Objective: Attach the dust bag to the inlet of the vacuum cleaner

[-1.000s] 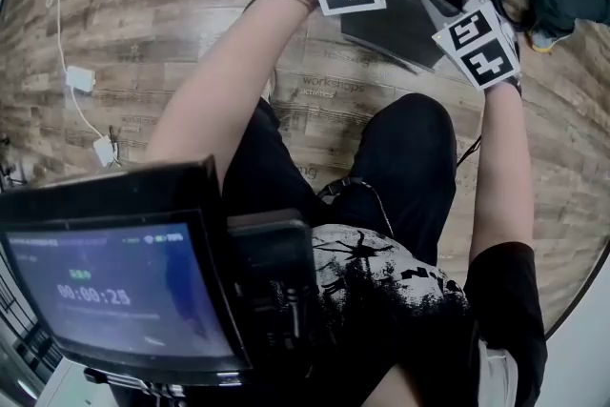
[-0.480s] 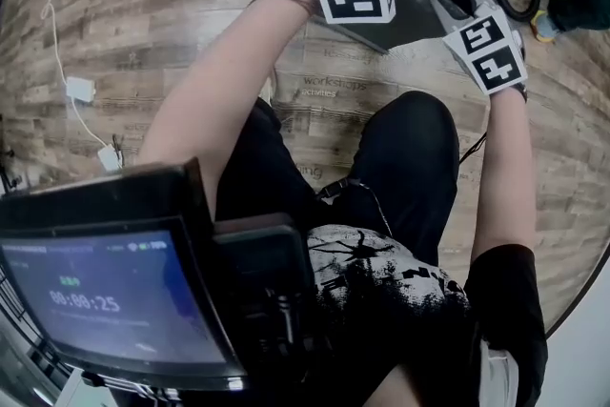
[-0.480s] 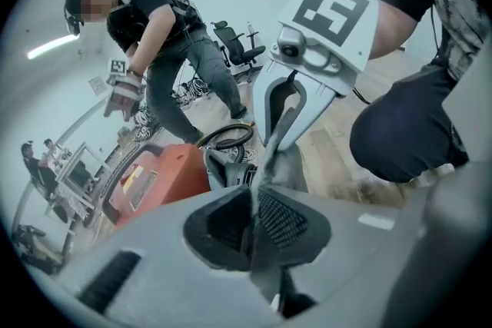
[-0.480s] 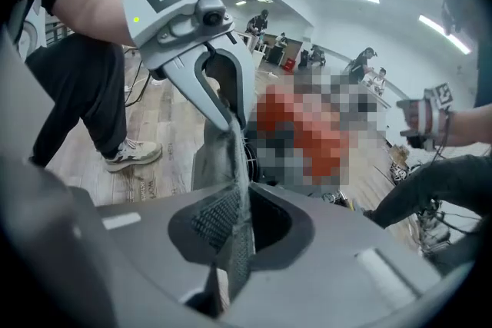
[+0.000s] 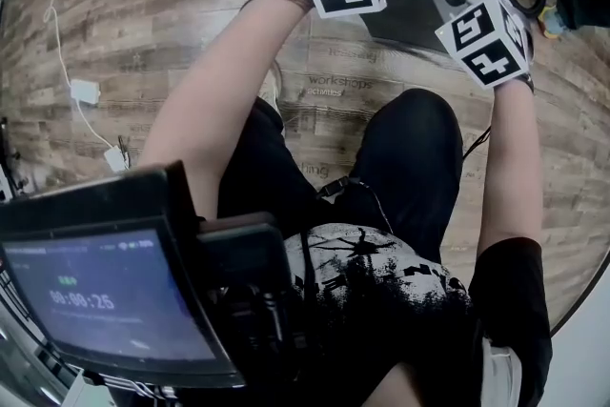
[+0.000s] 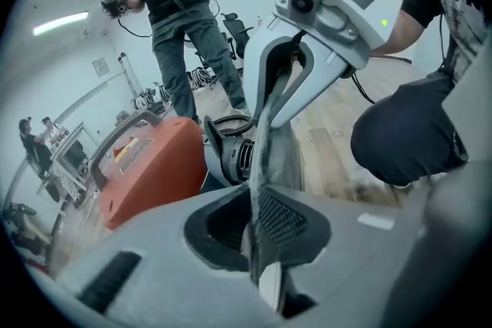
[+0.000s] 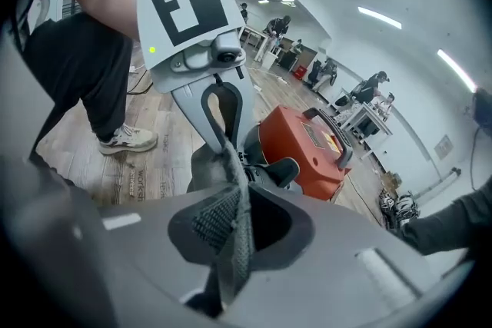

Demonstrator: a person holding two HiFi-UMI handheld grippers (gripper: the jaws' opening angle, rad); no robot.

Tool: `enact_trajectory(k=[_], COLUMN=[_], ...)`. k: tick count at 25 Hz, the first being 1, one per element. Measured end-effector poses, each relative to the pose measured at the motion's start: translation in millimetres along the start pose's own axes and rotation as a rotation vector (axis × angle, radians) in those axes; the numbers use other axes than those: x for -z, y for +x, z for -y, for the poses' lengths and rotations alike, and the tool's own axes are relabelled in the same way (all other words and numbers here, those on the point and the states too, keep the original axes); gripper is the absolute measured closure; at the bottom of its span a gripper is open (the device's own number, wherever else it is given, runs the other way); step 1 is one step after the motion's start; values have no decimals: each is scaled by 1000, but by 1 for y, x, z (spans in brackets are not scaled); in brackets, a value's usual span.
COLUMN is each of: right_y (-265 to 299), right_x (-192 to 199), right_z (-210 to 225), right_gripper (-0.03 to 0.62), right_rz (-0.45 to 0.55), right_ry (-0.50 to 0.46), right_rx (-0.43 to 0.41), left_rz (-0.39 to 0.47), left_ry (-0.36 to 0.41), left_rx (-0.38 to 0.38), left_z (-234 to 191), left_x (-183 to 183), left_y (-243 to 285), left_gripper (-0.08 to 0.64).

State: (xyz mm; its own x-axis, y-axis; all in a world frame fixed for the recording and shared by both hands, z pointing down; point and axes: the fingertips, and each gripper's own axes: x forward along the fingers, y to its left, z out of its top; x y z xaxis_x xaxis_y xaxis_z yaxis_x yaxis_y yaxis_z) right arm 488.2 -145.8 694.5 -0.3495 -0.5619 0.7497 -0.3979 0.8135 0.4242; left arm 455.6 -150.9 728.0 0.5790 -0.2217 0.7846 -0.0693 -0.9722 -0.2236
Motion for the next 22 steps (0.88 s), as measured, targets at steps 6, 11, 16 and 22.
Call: enact_trajectory(k=[6,11,16,22], right_y=[-4,-4,0,-1], right_x=[15,18,19,21], right_z=[-2,-3,-3,-4], right_gripper=[557,554,531,328], right_rz=[44,61,57,76], right_ry=[92,118,124,156], right_rx=[-5,-2,-20,-19], left_rz=[25,32,46,88], left_ry=[59,55,23,17], left_rx=[-30,-43,-38,-23], left_z=[-2,-2,0,6], left_x=[-14,-13,-12,-18], left_y=[-5,-7,-7,-2], left_gripper=[525,522,494,348])
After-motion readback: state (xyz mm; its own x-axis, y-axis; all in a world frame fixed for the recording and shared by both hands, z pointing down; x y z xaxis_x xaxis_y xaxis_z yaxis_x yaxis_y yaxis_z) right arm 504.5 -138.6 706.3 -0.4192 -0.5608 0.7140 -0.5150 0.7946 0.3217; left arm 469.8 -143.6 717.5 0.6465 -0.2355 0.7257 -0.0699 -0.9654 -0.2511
